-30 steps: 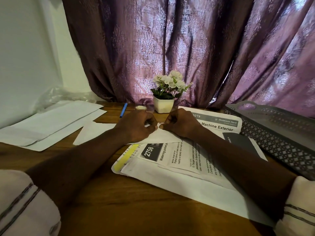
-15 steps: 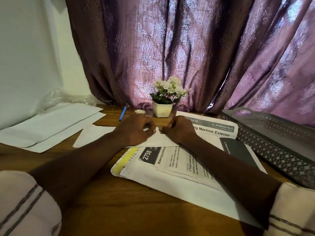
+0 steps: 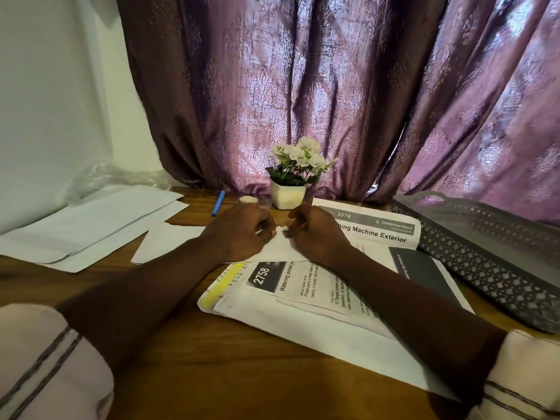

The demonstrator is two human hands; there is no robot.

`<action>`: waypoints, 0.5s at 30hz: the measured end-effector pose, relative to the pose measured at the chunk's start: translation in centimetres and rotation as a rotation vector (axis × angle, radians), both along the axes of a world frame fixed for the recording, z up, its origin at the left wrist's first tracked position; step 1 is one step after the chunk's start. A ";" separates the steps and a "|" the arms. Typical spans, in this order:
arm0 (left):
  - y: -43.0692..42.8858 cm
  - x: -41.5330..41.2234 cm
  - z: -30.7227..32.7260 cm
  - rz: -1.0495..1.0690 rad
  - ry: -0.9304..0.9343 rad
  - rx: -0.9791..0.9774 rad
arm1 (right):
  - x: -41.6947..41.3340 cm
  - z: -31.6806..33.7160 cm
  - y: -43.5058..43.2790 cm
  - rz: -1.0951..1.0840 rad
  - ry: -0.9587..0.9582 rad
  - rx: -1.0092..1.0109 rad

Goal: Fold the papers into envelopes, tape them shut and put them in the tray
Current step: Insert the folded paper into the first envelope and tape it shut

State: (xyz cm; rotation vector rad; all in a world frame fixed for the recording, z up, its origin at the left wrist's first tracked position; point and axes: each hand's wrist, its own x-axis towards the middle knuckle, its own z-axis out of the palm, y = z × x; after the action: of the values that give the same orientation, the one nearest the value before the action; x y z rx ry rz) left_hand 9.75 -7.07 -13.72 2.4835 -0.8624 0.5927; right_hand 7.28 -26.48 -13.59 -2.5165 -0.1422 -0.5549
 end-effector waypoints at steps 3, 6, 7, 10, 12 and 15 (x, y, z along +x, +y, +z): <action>-0.1 -0.4 0.1 0.081 -0.096 0.053 | -0.4 0.1 0.6 0.041 0.029 -0.307; -0.2 -1.2 0.4 0.149 -0.180 0.039 | -0.5 0.4 1.0 0.034 0.062 -0.430; -0.2 -1.6 0.6 0.154 -0.227 0.040 | -0.5 0.4 1.0 0.033 0.070 -0.457; -0.1 -2.8 1.2 0.176 -0.338 0.100 | -0.3 0.5 1.1 0.043 0.046 -0.495; -0.2 -3.8 1.3 0.183 -0.363 0.093 | -0.3 0.4 1.1 0.046 0.010 -0.449; -0.5 -5.1 0.9 0.156 -0.351 0.013 | -0.3 0.2 0.9 0.070 0.002 -0.393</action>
State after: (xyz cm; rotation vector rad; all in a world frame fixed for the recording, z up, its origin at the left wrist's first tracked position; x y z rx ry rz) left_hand 4.60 -7.58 -12.79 2.5140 -0.7989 1.1048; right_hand 7.02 -25.60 -13.37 -2.8774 -0.3699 -0.5384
